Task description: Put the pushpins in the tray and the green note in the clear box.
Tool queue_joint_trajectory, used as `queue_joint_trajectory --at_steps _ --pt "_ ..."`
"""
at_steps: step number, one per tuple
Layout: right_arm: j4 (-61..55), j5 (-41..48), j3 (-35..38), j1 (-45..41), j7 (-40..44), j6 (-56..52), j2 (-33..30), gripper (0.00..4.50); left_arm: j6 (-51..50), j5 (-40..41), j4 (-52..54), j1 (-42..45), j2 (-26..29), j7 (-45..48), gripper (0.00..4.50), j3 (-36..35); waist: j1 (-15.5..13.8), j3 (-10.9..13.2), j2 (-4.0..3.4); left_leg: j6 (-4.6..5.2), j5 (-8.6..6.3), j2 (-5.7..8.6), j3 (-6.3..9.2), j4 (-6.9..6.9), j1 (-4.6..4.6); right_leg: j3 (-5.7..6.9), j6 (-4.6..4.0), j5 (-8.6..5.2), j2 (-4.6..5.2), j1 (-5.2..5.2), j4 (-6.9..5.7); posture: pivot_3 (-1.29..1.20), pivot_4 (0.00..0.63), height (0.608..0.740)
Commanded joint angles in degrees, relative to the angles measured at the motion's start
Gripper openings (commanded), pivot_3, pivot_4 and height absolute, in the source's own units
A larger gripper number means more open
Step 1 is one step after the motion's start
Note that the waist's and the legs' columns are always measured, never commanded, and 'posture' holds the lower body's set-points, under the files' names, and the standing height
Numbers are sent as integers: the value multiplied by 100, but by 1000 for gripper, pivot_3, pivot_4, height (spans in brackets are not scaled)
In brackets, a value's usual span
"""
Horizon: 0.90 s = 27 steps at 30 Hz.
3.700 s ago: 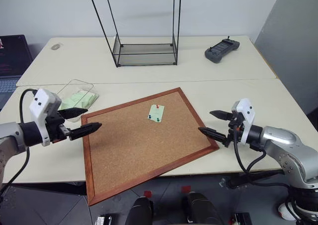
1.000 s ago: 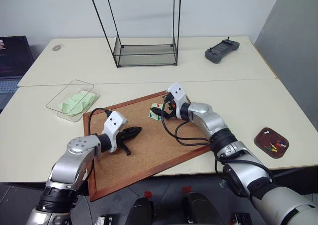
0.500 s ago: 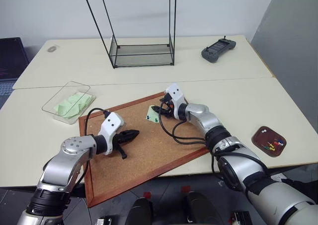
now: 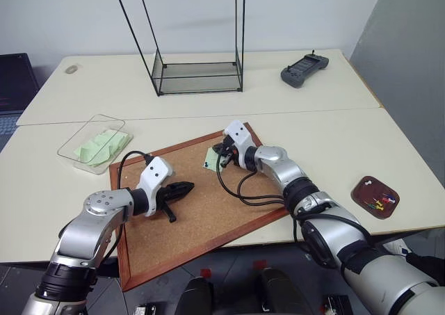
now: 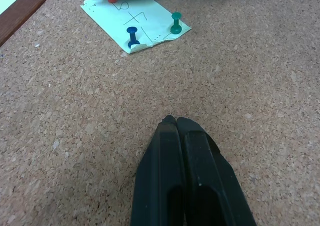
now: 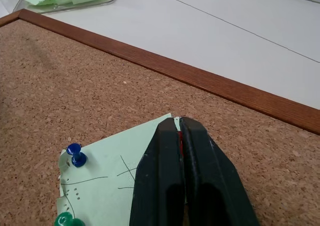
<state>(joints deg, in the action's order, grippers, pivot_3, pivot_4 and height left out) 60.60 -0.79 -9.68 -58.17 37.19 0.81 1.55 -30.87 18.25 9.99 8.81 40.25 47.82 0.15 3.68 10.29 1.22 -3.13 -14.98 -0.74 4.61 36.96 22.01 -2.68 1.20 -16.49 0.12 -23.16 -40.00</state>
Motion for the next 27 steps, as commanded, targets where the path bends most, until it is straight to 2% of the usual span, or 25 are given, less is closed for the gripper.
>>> queue_joint_trajectory --at_steps 1,6,14,22,27 --pt "-73 49 143 -76 -13 86 -7 58 -123 -75 -151 -86 64 20 0 62 0 0 0 0 0 0 1 0 0 1 0 0 0 0 0 0 150 740" --pt "-670 510 436 25 440 -273 -6 58 -130 -100 -176 -78 52 32 0 108 -3 1 0 0 0 0 1 0 1 0 0 0 0 0 0 0 150 740" --pt "-1887 539 326 489 578 -752 -276 58 -264 -92 -184 -111 8 -7 0 164 -14 2 -4 0 0 1 3 -1 3 2 0 0 4 -1 0 0 150 740" --pt "-2554 372 153 785 394 -874 -357 58 -247 -148 -300 -4 6 8 0 244 -20 1 -4 0 0 1 0 0 -3 1 0 0 4 4 0 0 150 740" --pt "-3613 235 145 1238 145 -1103 -760 58 -287 -143 -275 -4 17 49 0 323 -38 0 -4 0 0 2 3 0 -2 3 0 0 4 5 1 0 150 740"
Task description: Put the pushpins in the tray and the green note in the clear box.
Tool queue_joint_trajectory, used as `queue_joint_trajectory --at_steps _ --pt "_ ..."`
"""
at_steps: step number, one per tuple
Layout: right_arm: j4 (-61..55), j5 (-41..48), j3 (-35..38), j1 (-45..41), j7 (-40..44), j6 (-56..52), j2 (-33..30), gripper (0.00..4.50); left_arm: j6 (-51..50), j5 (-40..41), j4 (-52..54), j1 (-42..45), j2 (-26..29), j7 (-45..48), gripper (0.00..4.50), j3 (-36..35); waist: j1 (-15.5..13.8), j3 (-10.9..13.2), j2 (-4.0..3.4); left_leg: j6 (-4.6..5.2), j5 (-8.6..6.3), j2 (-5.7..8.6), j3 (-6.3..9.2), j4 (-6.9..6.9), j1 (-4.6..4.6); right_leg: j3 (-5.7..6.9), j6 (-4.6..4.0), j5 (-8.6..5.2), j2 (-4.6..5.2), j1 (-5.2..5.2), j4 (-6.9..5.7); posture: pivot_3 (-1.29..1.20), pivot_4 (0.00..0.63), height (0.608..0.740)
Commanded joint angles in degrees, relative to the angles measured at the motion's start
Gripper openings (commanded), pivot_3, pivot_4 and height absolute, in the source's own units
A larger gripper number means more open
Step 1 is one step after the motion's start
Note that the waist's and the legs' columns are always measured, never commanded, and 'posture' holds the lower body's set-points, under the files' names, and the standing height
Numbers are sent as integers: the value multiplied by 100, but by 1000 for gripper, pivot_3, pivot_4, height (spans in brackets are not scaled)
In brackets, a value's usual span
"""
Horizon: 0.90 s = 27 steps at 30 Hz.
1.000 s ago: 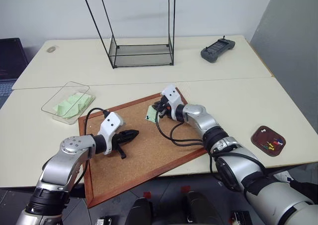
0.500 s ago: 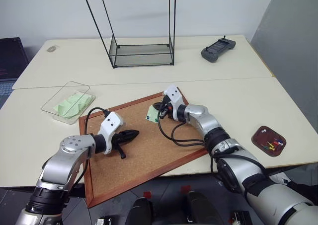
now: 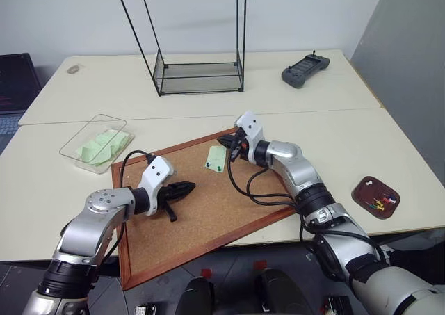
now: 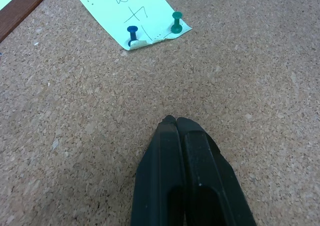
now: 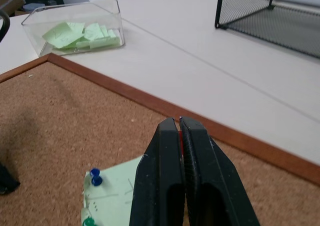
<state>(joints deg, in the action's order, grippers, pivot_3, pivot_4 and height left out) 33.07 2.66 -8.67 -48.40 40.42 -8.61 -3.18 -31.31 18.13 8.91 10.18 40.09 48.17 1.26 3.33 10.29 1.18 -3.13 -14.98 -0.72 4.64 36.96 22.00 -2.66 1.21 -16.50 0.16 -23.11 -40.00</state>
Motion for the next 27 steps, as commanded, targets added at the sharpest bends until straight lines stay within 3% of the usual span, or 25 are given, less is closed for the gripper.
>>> queue_joint_trajectory --at_steps 1,7,13,18,22,27 --pt "-1218 -113 84 433 -224 -307 -426 58 -242 -129 -163 -147 32 14 0 225 -9 0 0 0 0 0 0 -1 0 0 0 0 0 0 0 0 150 740" --pt "-4370 235 937 2084 -446 -2320 -1572 58 -296 -82 -85 -222 40 36 0 276 -54 -4 -9 0 -1 2 0 -1 12 -1 2 -1 5 -1 7 0 150 740" --pt "-6078 518 2208 3408 -1040 -3941 -2033 58 -264 -90 -118 -238 6 84 0 308 -30 -12 -20 1 -1 3 0 -3 -1 -1 4 -3 1 7 8 0 150 740" --pt "-6642 608 3313 4433 -1669 -4336 -1783 58 -163 -133 -337 -147 -11 173 0 360 -47 -23 -37 1 -1 5 -5 -7 -9 -2 1 -12 -11 18 12 0 150 740" --pt "-6732 782 4168 4509 -2415 -4445 -1129 58 -91 -172 -508 -36 -15 258 0 383 -18 -42 -68 1 -1 6 -15 -6 -19 -12 25 -26 -11 24 12 0 150 740" --pt "-6739 940 4430 4717 -2739 -4399 -828 58 -26 -181 -661 89 6 380 0 453 -20 -60 -94 1 -1 6 -11 -10 -38 -7 30 -30 -16 56 37 0 150 740"
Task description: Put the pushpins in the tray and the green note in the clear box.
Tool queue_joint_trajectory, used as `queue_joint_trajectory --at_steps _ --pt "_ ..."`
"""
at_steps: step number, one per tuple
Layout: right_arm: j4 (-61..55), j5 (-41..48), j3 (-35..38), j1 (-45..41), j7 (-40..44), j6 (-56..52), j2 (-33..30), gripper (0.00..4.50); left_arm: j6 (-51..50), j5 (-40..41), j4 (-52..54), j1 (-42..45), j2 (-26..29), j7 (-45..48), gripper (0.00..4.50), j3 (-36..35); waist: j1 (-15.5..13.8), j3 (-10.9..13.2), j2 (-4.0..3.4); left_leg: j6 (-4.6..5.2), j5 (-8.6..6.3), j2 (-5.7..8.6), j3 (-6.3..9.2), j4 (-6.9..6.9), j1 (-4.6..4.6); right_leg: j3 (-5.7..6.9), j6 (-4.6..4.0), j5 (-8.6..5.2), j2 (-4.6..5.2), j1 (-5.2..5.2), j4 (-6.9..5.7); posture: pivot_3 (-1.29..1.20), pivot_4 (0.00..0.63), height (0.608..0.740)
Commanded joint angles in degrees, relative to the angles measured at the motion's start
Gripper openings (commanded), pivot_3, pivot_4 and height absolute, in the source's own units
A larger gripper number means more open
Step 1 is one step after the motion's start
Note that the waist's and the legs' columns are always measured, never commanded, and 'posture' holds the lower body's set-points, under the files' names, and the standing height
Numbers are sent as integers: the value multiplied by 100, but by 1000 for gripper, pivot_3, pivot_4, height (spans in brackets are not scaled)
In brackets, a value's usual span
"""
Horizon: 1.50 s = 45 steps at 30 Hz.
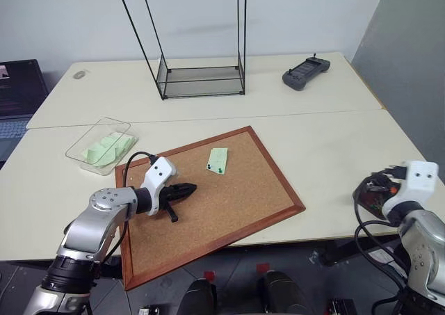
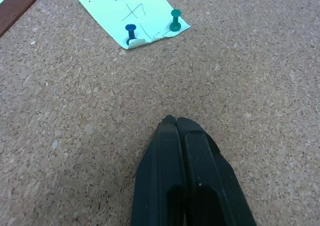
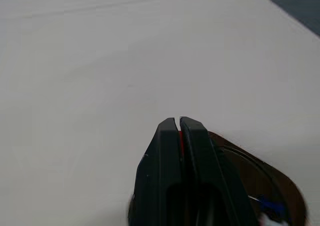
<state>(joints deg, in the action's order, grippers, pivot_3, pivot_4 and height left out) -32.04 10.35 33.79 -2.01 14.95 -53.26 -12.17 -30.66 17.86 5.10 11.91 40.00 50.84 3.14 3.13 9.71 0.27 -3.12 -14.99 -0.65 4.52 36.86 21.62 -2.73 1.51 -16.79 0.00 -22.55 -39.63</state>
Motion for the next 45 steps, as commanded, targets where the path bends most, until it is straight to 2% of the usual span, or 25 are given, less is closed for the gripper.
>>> queue_joint_trajectory --at_steps 1,10,18,30,32,34,38,41,45 --pt "-221 221 210 90 -231 57 109 58 -76 -166 -317 -56 16 142 0 283 -1 -4 -6 0 0 0 0 -2 0 0 0 0 0 3 6 0 150 740" --pt "-191 610 232 172 -459 -50 145 58 36 -240 -481 61 56 291 0 343 -12 -14 -23 1 -1 -1 4 -15 -18 4 2 0 0 37 50 0 150 740" --pt "-221 785 108 316 -592 -79 44 1653 -30 -211 -380 11 33 243 0 330 -19 -14 -24 1 -1 -1 3 -19 -17 2 2 0 0 37 56 0 150 740" --pt "-260 844 -105 331 -440 305 -300 1653 -29 -195 -409 1 48 268 0 315 -19 -14 -24 1 -1 -2 3 -22 -17 2 2 0 0 37 61 0 150 740" --pt "-318 765 -605 432 53 720 -686 1653 -6 -224 -470 43 36 271 0 339 -18 -14 -23 1 -1 -2 1 -22 -17 1 2 0 0 36 61 0 150 740" --pt "-401 799 -1416 535 942 1291 -1167 1653 -1 -238 -502 80 21 280 0 367 -9 -13 -24 1 -1 -1 0 -23 -17 0 3 0 0 36 63 0 150 740" --pt "-129 1032 -2404 146 1932 1757 -1634 1653 29 -268 -634 195 -1 323 0 407 -5 -13 -20 2 -1 -4 5 -24 -24 7 8 -3 -4 44 65 0 150 740" --pt "339 984 -3136 -468 2380 2039 -1632 1653 58 -294 -710 270 -15 356 0 451 -11 -10 -12 2 -1 0 4 -21 -21 5 12 -1 -3 44 67 0 150 740" --pt "1290 720 -3976 -1364 2683 2531 -1277 1653 79 -312 -729 332 -12 370 0 470 -57 -9 0 2 -1 2 15 -20 -18 14 11 -1 -2 45 68 0 150 740"
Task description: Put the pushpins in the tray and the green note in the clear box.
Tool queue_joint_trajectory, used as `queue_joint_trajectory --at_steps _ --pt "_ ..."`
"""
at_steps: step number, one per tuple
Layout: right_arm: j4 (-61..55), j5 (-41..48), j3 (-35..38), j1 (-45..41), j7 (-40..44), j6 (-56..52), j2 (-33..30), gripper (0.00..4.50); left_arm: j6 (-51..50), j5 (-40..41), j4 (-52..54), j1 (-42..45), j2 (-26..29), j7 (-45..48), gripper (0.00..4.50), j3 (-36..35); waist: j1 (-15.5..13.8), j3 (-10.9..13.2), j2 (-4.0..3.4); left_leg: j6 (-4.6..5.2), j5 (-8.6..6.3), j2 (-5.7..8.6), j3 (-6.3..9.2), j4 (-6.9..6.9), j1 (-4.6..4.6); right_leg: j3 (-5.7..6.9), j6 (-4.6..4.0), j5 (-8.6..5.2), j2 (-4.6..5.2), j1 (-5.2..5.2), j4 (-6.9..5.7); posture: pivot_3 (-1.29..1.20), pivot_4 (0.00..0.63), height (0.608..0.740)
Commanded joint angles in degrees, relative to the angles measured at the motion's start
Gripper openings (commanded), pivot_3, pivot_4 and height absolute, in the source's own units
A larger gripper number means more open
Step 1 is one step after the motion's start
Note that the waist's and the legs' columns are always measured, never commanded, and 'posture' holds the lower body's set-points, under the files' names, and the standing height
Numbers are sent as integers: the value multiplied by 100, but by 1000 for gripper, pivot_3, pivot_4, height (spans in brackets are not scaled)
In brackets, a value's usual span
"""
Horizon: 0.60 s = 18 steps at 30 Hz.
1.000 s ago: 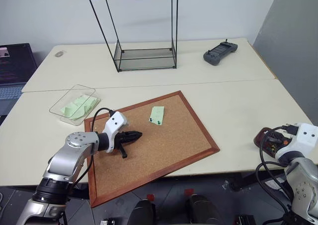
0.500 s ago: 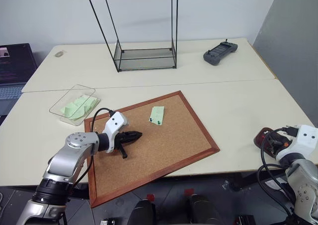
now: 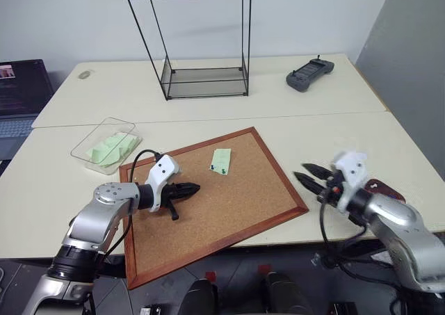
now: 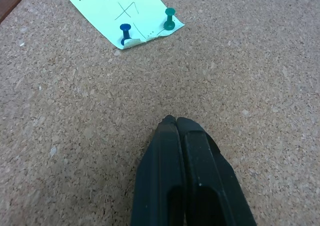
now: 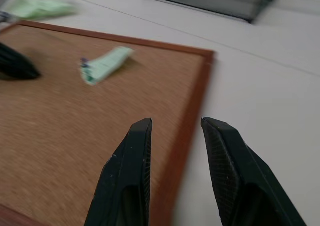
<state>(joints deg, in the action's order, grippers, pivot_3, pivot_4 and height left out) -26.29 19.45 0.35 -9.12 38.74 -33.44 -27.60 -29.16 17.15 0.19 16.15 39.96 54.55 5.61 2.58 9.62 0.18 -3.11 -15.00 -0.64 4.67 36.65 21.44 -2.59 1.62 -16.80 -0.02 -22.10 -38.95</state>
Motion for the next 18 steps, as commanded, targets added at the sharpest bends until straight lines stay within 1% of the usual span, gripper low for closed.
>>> queue_joint_trajectory --at_steps 1,3,7,10,18 --pt "1030 -293 -850 -908 371 723 411 1653 -50 -255 -207 -96 6 -19 0 213 -22 1 9 0 0 -3 -2 0 0 0 0 0 -2 -1 0 0 150 740" --pt "1525 -462 -1144 -1259 410 1011 654 1653 -42 -254 -168 -112 33 -31 0 194 -19 4 9 0 0 -4 -6 0 -1 -2 -1 0 -1 -3 0 0 150 740" --pt "2360 -738 -1523 -1660 476 1545 1035 1653 -77 -233 -87 -169 80 -28 0 162 -53 2 16 0 0 -5 3 -1 3 5 -1 0 0 -6 -1 0 150 740" --pt "3007 -1052 -1779 -1935 530 2017 1189 1653 -96 -229 -48 -195 112 -26 0 139 -58 3 16 -1 0 -3 0 -1 7 2 -21 12 5 -9 -1 0 150 740" --pt "4328 -1277 -1805 -2510 574 2601 1662 1653 -137 -221 44 -247 166 -23 0 95 -46 3 16 0 0 -4 0 -1 4 4 -29 17 4 -10 -5 0 150 740"
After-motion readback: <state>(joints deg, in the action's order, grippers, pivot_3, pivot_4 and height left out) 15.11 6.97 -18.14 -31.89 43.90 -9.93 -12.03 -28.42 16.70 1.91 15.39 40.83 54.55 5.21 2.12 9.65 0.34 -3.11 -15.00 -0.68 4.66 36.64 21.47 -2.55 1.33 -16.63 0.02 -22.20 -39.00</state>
